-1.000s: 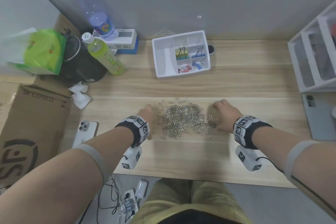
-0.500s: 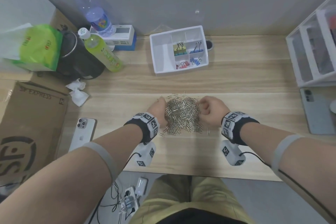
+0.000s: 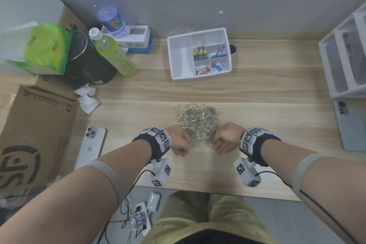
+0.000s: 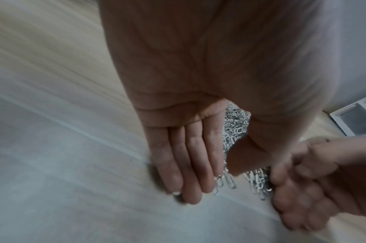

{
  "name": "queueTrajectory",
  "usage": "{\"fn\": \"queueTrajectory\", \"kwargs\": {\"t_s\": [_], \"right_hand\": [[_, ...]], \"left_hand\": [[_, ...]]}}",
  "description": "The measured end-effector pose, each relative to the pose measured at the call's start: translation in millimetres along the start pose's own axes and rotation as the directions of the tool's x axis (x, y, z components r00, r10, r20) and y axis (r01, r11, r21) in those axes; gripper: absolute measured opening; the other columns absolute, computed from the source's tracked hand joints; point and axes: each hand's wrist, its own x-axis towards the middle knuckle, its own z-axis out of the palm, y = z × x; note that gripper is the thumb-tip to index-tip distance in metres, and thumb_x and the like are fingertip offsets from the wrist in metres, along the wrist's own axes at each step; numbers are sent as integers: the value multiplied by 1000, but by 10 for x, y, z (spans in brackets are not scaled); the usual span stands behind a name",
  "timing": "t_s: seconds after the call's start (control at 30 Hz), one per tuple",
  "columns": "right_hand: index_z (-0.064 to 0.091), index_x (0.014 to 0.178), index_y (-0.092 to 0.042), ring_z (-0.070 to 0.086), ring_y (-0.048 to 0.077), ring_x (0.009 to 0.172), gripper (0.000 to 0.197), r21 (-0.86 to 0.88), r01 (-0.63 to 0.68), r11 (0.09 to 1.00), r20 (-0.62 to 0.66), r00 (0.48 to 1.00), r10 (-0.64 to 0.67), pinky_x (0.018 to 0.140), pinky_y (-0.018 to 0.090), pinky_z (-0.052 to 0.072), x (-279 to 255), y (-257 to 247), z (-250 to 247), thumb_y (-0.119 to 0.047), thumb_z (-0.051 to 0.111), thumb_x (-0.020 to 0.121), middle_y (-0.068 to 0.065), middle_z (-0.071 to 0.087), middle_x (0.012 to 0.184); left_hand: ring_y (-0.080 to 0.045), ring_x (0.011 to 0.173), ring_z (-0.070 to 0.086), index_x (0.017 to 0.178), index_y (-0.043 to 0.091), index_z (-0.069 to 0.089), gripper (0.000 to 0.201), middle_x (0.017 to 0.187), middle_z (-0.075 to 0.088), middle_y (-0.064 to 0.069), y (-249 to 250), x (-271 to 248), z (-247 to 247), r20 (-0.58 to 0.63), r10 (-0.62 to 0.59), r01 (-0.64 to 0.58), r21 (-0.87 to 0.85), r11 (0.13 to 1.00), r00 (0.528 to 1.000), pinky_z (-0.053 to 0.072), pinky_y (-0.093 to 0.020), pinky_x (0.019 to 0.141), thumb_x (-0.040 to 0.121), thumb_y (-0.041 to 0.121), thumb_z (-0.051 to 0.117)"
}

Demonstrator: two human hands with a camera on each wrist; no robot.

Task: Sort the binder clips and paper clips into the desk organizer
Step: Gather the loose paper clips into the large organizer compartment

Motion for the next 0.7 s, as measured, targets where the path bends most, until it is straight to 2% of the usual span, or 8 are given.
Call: {"fn": "queueTrajectory", "kwargs": {"t_s": [0.13, 0.27, 0.33, 0.4, 0.47, 0.5, 0.6, 0.7], "right_hand": [[65, 97, 2, 67, 24, 64, 13, -27, 146, 989, -106, 983, -148, 76, 39, 58, 91, -79, 103, -1, 54, 90, 13, 71, 77], [66, 92, 2, 70, 25, 63, 11, -43, 129, 991, -71, 989, -132, 66, 35, 57, -20, -180, 30, -5, 57, 90, 15, 73, 76], [68, 88, 1, 70, 28, 64, 13, -60, 200, 978, -131, 970, -206, 60, 33, 54, -58, -231, -60, -7, 58, 89, 14, 72, 70], [69, 80, -8, 69, 28, 70, 12, -186, 303, 935, -279, 896, -346, 66, 33, 55, -47, -298, -155, -15, 60, 85, 5, 70, 68], [67, 88, -18, 65, 22, 81, 11, -387, 298, 873, -375, 813, -444, 73, 31, 52, -25, -401, -245, -25, 61, 83, -2, 68, 81], [65, 98, -20, 63, 21, 89, 19, -467, 281, 838, -381, 791, -478, 78, 31, 51, -5, -447, -273, -29, 61, 82, -3, 66, 91], [52, 129, -14, 52, 25, 114, 54, -625, 254, 738, -325, 775, -542, 95, 35, 43, 142, -561, -312, -35, 63, 81, 5, 53, 122], [44, 136, -18, 40, 25, 120, 67, -693, 225, 685, -278, 793, -542, 97, 39, 41, 285, -622, -272, -36, 65, 76, 6, 43, 127]], "left_hand": [[-16, 73, 74, 94, 12, 70, 19, 78, 76, -11, 50, 112, 26, -28, 44, -47, -100, 994, 999, 60, -33, 80, 76, 8, 70], [-22, 70, 73, 87, 2, 71, 11, 74, 73, -12, 103, 31, -100, -26, 75, -78, -160, 984, 997, 60, -37, 76, 82, 7, 62], [-20, 63, 68, 78, 5, 69, 11, 68, 69, -9, 107, -33, -258, -145, 99, -122, -158, 980, 984, 57, -30, 62, 84, 7, 60], [-16, 66, 63, 74, 17, 64, 11, 70, 66, 0, 43, -34, -441, -417, 110, -141, -44, 989, 902, 49, -24, 57, 84, 12, 62], [-16, 78, 62, 85, 22, 62, 5, 83, 64, 3, -29, -17, -599, -603, 87, -102, 10, 995, 793, 49, -25, 65, 81, 19, 64], [-17, 84, 62, 96, 19, 62, 16, 91, 62, 2, -54, 15, -642, -626, 80, -90, 15, 996, 776, 51, -27, 71, 80, 20, 63], [-21, 112, 54, 130, 9, 51, 54, 122, 48, -6, 2, 79, -679, -573, 96, -35, 116, 993, 814, 47, -34, 99, 79, 19, 66], [-25, 125, 44, 137, 10, 44, 67, 133, 39, -9, 113, 152, -596, -521, 113, -3, 207, 978, 846, 39, -39, 108, 76, 23, 69]]}}
